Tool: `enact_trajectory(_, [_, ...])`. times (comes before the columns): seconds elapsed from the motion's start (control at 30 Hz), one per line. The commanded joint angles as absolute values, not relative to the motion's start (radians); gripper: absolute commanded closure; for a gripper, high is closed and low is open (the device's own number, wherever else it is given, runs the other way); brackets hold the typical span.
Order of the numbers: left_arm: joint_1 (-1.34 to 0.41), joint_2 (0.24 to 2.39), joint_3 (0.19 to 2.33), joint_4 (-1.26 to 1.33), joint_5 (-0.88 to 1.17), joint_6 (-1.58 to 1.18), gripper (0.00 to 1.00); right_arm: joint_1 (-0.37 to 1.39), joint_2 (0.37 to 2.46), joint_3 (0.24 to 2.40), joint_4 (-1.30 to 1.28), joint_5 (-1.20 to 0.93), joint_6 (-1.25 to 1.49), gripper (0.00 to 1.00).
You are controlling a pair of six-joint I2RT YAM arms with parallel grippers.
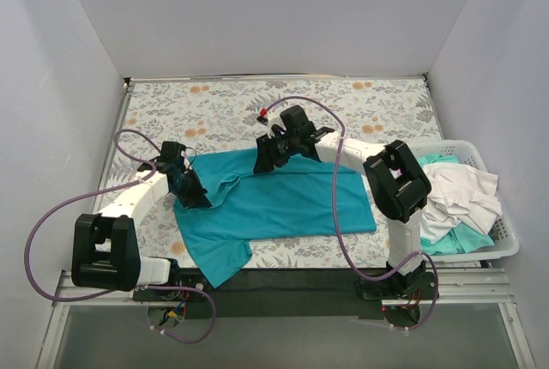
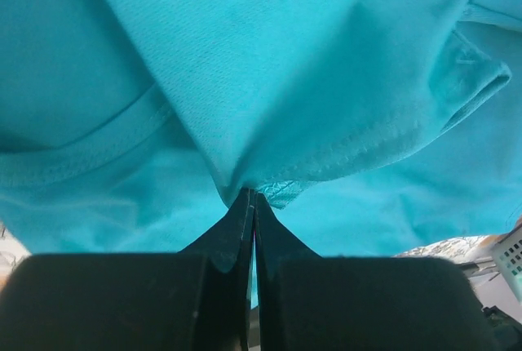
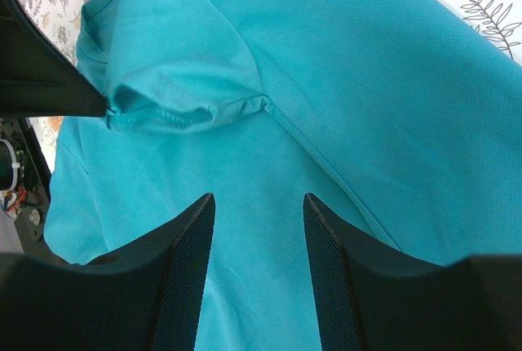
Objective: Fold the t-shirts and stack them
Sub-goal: Fold the tshirt
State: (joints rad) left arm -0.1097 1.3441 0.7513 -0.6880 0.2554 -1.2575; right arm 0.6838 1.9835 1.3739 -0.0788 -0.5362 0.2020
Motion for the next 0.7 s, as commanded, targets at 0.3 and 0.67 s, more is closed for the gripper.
enact_trajectory(0.3, [-0.112, 1.207, 0.724, -0.821, 0.135, -1.336, 0.81, 0.738, 1.997, 1.483, -0.132, -0.522, 0.158, 0.53])
enact_trajectory(0.67, [-0.112, 1.177, 0.782, -0.772, 0.058, -1.361, 0.45, 0.830, 2.129, 1.660, -0.167, -0.512, 0.156, 0.53])
